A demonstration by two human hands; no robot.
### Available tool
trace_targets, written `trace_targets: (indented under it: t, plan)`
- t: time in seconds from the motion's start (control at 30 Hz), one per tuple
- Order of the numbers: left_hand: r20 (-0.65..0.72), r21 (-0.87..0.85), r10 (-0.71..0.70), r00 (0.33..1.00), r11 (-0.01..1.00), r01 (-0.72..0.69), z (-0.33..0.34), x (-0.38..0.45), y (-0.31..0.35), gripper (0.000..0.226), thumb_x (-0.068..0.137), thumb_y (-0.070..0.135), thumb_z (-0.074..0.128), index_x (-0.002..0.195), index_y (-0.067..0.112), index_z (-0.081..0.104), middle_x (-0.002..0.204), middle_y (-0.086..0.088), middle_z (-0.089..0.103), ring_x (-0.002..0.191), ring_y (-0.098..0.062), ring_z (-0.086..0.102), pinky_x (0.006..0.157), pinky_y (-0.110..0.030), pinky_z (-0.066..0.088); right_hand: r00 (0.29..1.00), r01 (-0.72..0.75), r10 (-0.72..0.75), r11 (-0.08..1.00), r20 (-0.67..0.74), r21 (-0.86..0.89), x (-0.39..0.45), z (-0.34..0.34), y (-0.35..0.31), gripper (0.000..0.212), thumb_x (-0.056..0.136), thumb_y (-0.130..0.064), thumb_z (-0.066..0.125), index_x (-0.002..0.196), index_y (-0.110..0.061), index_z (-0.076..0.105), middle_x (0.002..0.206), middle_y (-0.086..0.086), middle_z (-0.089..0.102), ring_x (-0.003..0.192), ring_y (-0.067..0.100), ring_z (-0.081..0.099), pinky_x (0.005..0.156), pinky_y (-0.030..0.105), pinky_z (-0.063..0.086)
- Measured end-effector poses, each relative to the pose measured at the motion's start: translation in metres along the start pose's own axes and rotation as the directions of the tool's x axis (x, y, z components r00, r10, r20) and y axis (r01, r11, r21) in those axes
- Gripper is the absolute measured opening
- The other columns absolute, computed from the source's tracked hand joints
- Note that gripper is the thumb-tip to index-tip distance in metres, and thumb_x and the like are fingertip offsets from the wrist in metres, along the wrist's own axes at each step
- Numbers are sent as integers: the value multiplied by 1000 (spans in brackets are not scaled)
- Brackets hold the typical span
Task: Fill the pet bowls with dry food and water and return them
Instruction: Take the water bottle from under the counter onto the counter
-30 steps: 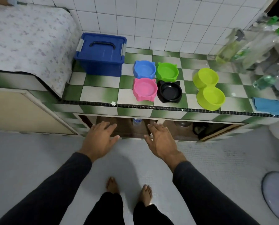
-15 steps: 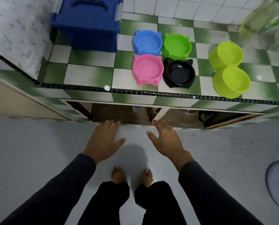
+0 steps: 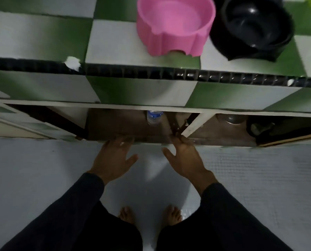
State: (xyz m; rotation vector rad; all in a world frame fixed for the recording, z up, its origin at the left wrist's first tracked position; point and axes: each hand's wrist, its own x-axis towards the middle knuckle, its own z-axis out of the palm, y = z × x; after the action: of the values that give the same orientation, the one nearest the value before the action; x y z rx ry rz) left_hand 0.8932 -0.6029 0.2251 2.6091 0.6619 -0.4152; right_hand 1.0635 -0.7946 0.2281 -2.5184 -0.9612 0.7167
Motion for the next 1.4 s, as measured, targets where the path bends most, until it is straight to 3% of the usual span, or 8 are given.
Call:
trace_targets:
  t: [0.43, 0.73, 0.87, 1.03, 1.1, 1.2, 1.3, 1.4]
  plan:
    - [-117, -126, -38, 992, 992, 23, 137, 128, -67, 68, 97, 63, 52, 150, 21, 52, 161, -1, 42, 144, -22, 44, 117, -33, 36, 991, -72, 94, 974, -95, 216, 120, 135, 85, 61, 92, -57, 60, 143, -24, 54, 139, 7, 57, 127, 26, 55, 109, 34, 44]
    - [-134, -291, -35, 990, 957, -6, 159, 177, -80, 90, 83, 83, 48, 152, 25, 44, 146, 7, 57, 128, -9, 58, 108, -37, 50, 976, 1, 87, 917, -201, 399, 167, 124, 88, 76, 87, -62, 64, 151, -29, 40, 151, -6, 48, 136, 14, 47, 109, 24, 37]
    - [-134, -482, -36, 990, 876, -33, 170, 202, -77, 96, 81, 66, 71, 160, 33, 27, 155, 13, 46, 122, -2, 61, 102, -31, 54, 967, 46, 76, 887, -244, 460, 187, 111, 79, 88, 81, -69, 66, 154, -36, 32, 157, -12, 40, 141, 11, 41, 114, 35, 38]
    - [-195, -554, -3, 981, 825, -108, 174, 232, -60, 114, 78, 45, 85, 163, 30, 11, 159, 19, 23, 123, -1, 51, 76, 2, 43, 956, 156, 0, 848, -294, 507, 209, 94, 59, 50, 78, -58, 76, 118, -56, 45, 115, -31, 50, 105, -11, 52, 95, 23, 45]
    - [-313, -463, 79, 947, 857, -225, 176, 245, -57, 110, 77, 45, 86, 161, 27, 17, 156, 20, 30, 130, 7, 39, 92, 0, 40, 958, 187, -34, 823, -283, 536, 222, 87, 51, 43, 75, -55, 79, 103, -58, 46, 101, -35, 52, 92, -20, 54, 84, 15, 47]
    - [-305, -591, 120, 945, 754, -287, 177, 270, -53, 96, 74, 28, 92, 149, 31, 32, 139, 26, 42, 119, 23, 40, 98, 0, 36, 964, 212, -73, 792, -257, 572, 247, 83, 47, 74, 69, -53, 85, 130, -45, 44, 111, -32, 52, 102, -8, 57, 84, 17, 50]
    - [-279, -697, 145, 949, 649, -304, 181, 294, -51, 86, 70, 20, 95, 141, 25, 48, 140, 12, 59, 127, 2, 57, 107, -26, 50, 956, 244, -103, 796, -273, 554, 265, 84, 43, 106, 65, -47, 90, 152, -33, 31, 123, -22, 50, 106, -3, 54, 86, 17, 50]
    - [-290, -733, 91, 953, 619, -282, 184, 305, -50, 102, 63, 36, 98, 148, 17, 46, 146, -1, 57, 133, -17, 57, 111, -46, 49, 964, 235, -112, 781, -240, 579, 279, 88, 44, 86, 62, -46, 92, 135, -32, 48, 117, -15, 65, 99, 2, 65, 87, 30, 59]
